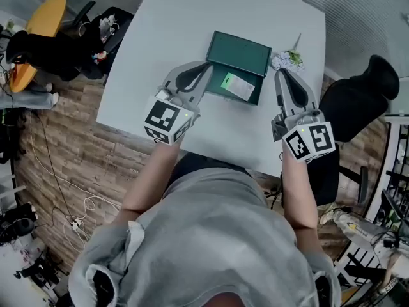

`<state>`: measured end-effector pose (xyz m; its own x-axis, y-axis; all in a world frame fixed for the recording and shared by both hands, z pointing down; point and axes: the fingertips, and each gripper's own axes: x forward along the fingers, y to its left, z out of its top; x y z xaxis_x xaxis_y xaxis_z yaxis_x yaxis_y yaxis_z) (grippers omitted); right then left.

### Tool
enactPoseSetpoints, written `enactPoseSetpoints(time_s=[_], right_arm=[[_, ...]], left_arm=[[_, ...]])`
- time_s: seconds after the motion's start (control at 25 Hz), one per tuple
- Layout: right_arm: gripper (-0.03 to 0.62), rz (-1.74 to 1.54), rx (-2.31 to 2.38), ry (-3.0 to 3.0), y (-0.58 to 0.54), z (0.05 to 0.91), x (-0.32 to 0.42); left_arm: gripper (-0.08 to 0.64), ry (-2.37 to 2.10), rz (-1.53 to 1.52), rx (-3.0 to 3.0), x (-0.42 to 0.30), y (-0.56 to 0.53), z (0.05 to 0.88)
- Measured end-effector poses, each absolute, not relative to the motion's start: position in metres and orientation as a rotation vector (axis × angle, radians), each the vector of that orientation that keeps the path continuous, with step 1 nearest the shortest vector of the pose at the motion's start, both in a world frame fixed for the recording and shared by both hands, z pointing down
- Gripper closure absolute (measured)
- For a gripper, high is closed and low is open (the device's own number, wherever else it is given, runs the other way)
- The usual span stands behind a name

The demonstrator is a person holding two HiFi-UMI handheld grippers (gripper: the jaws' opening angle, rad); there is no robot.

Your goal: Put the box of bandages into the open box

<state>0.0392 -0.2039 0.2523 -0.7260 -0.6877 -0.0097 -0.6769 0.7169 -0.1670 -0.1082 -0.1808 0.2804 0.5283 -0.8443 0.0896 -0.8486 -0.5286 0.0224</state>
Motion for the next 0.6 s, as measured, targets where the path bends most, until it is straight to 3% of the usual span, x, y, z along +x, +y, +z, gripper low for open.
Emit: enactPoseSetpoints(time_s=[0.6], right_arm=[[0.538, -0.168, -1.127, 2.8, -0.187, 0.229, 0.043]], left_arm=[[0.54, -1.599, 0.025, 2.743, -0.102, -0.166, 0.251]])
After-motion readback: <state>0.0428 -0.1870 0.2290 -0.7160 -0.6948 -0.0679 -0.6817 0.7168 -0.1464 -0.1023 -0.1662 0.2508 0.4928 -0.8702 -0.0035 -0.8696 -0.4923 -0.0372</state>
